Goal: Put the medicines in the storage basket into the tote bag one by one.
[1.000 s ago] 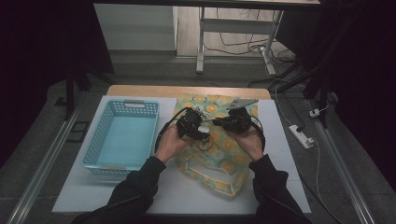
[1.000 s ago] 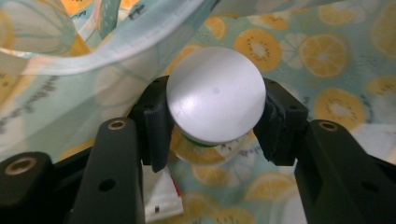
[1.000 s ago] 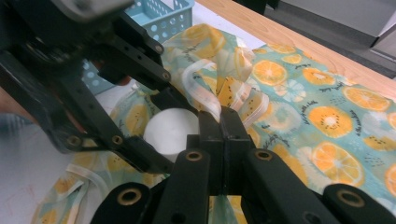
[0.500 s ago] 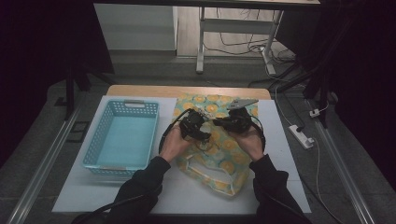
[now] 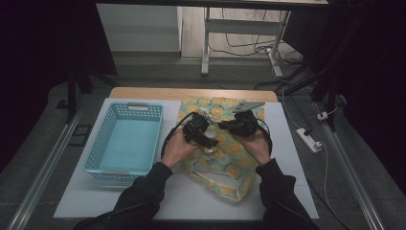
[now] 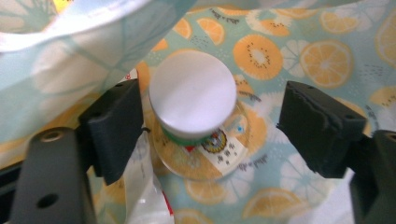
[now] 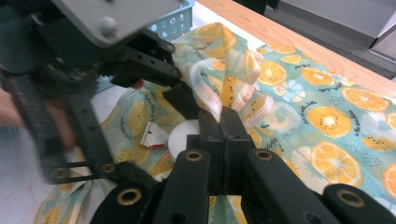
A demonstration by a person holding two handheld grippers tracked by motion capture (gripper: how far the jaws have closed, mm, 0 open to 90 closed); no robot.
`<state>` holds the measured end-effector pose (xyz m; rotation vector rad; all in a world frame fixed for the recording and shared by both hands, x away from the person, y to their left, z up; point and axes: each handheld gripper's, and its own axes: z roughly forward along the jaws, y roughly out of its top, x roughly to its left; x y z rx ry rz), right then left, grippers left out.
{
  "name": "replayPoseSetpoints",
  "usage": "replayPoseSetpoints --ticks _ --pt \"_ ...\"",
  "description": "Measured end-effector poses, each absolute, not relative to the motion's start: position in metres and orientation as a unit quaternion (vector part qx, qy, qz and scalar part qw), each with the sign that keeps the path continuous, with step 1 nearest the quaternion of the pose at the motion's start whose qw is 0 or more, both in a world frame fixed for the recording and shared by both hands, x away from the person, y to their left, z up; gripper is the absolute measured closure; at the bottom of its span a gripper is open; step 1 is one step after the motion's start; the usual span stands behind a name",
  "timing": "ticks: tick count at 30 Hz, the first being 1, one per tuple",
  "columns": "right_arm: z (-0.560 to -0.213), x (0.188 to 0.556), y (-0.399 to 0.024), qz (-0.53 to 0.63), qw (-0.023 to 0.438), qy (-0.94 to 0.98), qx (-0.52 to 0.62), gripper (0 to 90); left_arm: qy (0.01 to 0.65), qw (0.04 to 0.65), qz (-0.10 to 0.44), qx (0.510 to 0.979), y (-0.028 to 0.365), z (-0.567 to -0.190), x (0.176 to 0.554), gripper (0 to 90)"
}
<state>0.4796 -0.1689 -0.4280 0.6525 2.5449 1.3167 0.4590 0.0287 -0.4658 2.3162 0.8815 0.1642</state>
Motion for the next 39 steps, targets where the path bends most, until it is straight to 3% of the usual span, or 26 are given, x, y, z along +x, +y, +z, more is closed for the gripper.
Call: replayPoseSetpoints --ticks 10,20,39 --pt "-0.428 0.478 -0.167 0.446 0.098 0.863 0.218 90.0 0.315 0.369 0.025 0.874 0.045 -0.459 0.436 0.0" --pt "-0.428 0.476 -0.164 0.442 0.096 0.866 0.214 90.0 0.275 0.395 0.005 0.877 0.047 -0.457 0.413 0.6" --pt "-0.429 0.472 -0.159 0.438 0.092 0.87 0.204 90.0 0.263 0.392 0.037 0.881 0.05 -0.474 0.388 0.0"
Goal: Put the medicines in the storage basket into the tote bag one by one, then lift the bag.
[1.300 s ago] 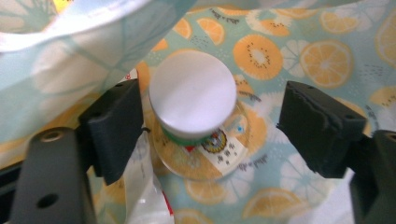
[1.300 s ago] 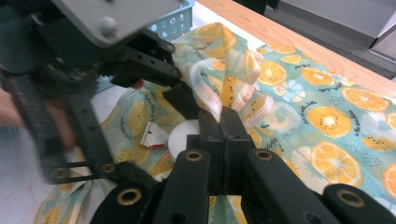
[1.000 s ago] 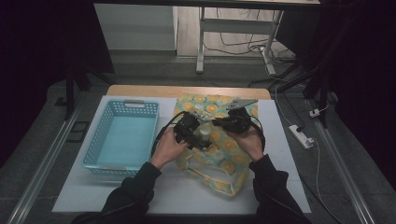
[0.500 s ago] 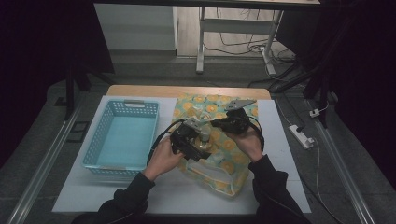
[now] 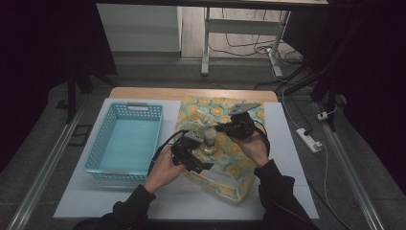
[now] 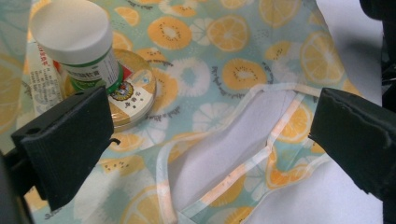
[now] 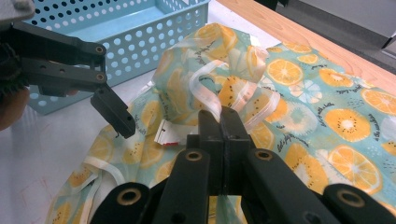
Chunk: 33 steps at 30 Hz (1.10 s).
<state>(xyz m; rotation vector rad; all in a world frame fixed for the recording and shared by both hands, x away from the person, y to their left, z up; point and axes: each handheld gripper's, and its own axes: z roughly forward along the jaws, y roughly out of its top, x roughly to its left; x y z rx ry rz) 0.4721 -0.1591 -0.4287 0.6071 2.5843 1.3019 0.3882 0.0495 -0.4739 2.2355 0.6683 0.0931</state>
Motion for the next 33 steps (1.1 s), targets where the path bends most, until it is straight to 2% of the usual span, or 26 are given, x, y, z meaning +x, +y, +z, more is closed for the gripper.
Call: replayPoseSetpoints --ticks 12,16,33 --pt "-0.429 0.471 -0.158 0.437 0.09 0.872 0.203 90.0 0.273 0.352 0.037 0.894 0.04 -0.493 0.392 0.0" --pt "-0.429 0.471 -0.158 0.437 0.09 0.872 0.202 90.0 0.277 0.336 0.039 0.9 0.037 -0.501 0.395 2.4" --pt "-0.43 0.47 -0.156 0.437 0.09 0.873 0.2 90.0 0.259 0.323 0.008 0.91 0.036 -0.522 0.402 2.8"
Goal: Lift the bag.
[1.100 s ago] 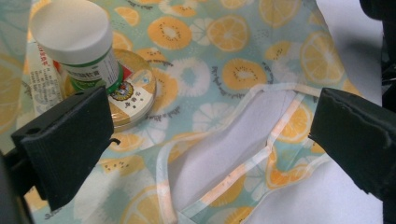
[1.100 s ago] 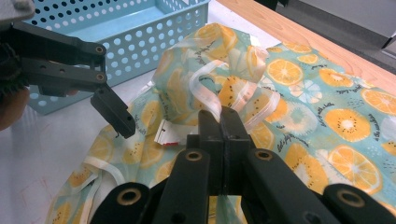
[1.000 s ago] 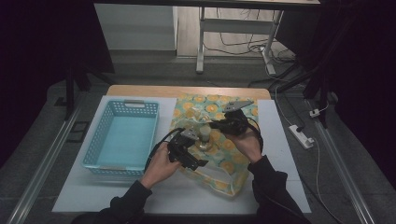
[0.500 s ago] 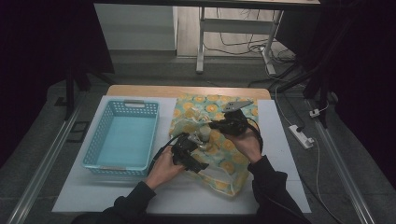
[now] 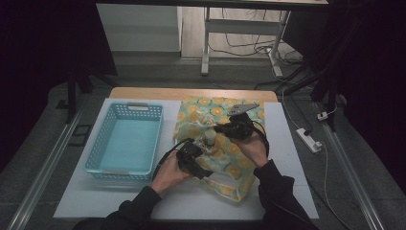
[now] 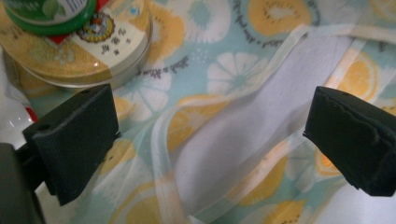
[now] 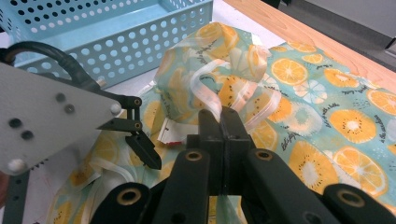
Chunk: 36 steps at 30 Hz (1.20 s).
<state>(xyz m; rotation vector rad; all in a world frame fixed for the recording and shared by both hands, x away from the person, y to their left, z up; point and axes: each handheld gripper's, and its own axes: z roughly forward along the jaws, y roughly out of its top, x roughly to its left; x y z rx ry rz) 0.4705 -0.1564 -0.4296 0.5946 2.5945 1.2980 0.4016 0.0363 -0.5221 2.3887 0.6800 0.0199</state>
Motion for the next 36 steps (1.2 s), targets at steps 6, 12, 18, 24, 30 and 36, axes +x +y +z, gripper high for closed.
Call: replayPoseSetpoints --ticks 6,12,18,24,30,36 --pt "-0.431 0.471 -0.157 0.435 0.089 0.873 0.202 90.0 0.254 0.302 0.018 0.919 0.034 -0.527 0.401 5.6" --pt "-0.431 0.472 -0.158 0.435 0.089 0.873 0.203 90.0 0.248 0.281 0.043 0.926 0.035 -0.524 0.398 21.3" --pt "-0.432 0.472 -0.157 0.433 0.089 0.874 0.203 90.0 0.253 0.278 0.051 0.925 0.038 -0.521 0.396 45.7" --pt "-0.433 0.473 -0.158 0.433 0.088 0.873 0.205 90.0 0.257 0.278 0.046 0.924 0.037 -0.519 0.394 71.9" --pt "-0.434 0.474 -0.158 0.432 0.087 0.874 0.205 90.0 0.271 0.274 0.036 0.922 0.035 -0.518 0.395 89.0" --pt "-0.434 0.474 -0.158 0.43 0.086 0.875 0.205 90.0 0.275 0.278 0.047 0.919 0.035 -0.513 0.393 89.3"
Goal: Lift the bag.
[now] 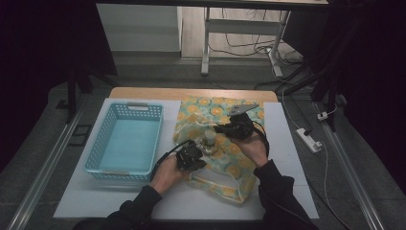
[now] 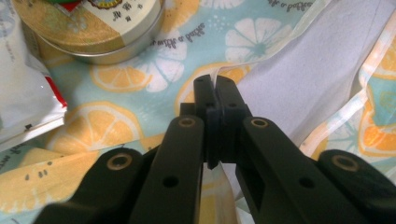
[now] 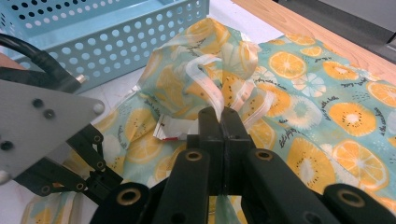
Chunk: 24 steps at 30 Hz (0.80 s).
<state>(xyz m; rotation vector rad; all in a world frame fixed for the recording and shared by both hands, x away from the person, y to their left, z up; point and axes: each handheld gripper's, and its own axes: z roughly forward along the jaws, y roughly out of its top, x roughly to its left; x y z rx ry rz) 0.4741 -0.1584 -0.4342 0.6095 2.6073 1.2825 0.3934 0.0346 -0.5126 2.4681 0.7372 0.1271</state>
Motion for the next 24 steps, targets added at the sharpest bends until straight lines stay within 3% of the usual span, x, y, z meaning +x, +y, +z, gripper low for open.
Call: replayPoseSetpoints --ticks 24 --pt "-0.428 0.469 -0.156 0.436 0.082 0.875 0.194 90.0 0.306 0.33 0.049 0.892 0.044 -0.475 0.391 89.4"
